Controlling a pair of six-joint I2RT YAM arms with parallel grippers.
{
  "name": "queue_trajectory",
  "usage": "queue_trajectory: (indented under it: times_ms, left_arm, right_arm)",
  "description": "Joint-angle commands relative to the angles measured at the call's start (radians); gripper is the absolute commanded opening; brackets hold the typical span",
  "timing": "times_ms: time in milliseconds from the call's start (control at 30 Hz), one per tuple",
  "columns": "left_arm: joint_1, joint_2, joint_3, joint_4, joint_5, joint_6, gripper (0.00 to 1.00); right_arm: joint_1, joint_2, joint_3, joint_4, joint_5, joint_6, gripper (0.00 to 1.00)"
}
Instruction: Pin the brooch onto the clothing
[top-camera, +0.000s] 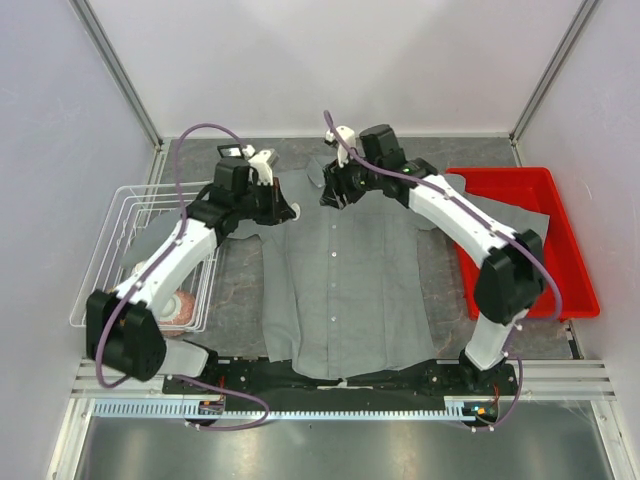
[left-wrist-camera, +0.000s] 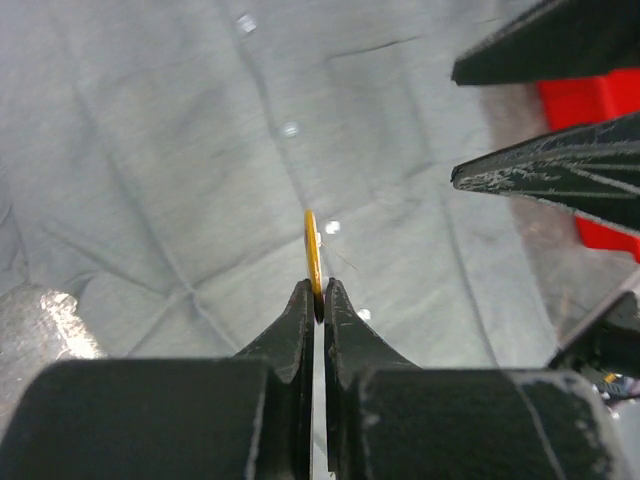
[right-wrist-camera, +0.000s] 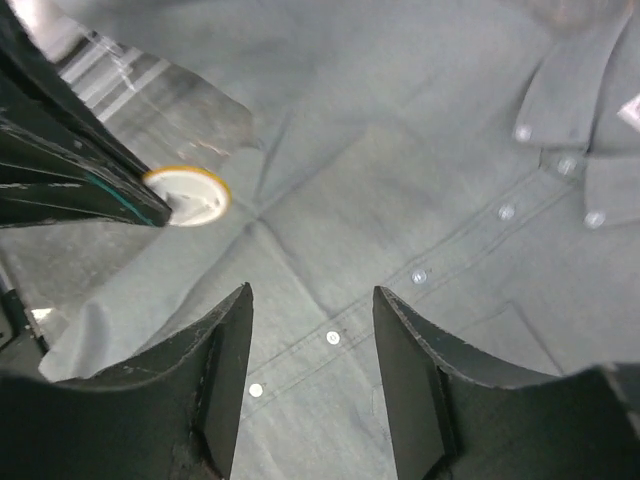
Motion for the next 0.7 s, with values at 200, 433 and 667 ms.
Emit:
queue_trajectory:
  times_ms: [200, 433, 667]
  left_arm:
    - [0.039, 0.339, 0.132, 0.029, -0.164, -0.003, 0.02]
    - [0.070, 0.499, 0.192, -0.010, -0.153, -0.001, 0.02]
    - [0.071, 0.521, 0.131, -0.066, -0.152, -0.030, 0.02]
  right_arm:
    - [0.000, 0.286, 0.103, -0.029, 0.064, 0.022, 0.54]
    - [-0.003, 0.380, 0.086, -0.077, 0.070, -0.018, 0.50]
    - [-0.021, 0.392, -0.011, -0.114, 0.078, -0.038, 0.48]
